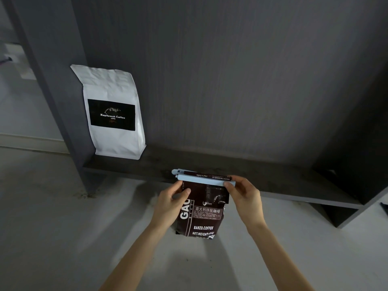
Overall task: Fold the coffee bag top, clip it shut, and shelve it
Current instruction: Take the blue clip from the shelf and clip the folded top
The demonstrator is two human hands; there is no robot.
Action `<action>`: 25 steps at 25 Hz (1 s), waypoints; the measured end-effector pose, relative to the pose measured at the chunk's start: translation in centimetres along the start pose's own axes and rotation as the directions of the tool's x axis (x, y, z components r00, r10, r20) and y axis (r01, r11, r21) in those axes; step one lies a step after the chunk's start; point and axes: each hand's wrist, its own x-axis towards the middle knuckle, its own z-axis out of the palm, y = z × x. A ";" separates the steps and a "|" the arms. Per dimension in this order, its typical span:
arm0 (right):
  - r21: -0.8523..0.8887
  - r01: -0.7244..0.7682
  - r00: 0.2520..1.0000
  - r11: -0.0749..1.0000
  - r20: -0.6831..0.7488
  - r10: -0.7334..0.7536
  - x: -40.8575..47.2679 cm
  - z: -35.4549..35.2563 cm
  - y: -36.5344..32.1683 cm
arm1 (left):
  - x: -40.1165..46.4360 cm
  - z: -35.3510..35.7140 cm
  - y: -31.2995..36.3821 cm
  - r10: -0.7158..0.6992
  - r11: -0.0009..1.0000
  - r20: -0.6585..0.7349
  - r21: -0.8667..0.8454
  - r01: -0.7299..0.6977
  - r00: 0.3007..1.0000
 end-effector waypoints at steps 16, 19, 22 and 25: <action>-0.093 0.055 0.998 0.994 0.039 -0.052 -0.4 -0.3 0.4 | -0.4 -1.1 0.6 -0.055 0.996 -0.023 -0.070 0.053 0.998; -0.084 0.057 0.998 0.995 0.039 -0.054 -0.5 -0.3 0.5 | -0.4 -1.0 0.9 -0.039 0.994 -0.048 -0.105 0.033 0.998; -0.075 0.055 0.998 0.996 0.020 -0.054 -0.7 -0.2 0.7 | -0.4 -1.0 1.0 -0.036 0.990 -0.072 -0.137 0.025 0.997; -0.079 0.055 0.998 0.995 0.012 -0.054 -1.0 -0.2 0.8 | -0.4 -1.0 1.0 -0.040 0.991 -0.076 -0.134 0.029 0.996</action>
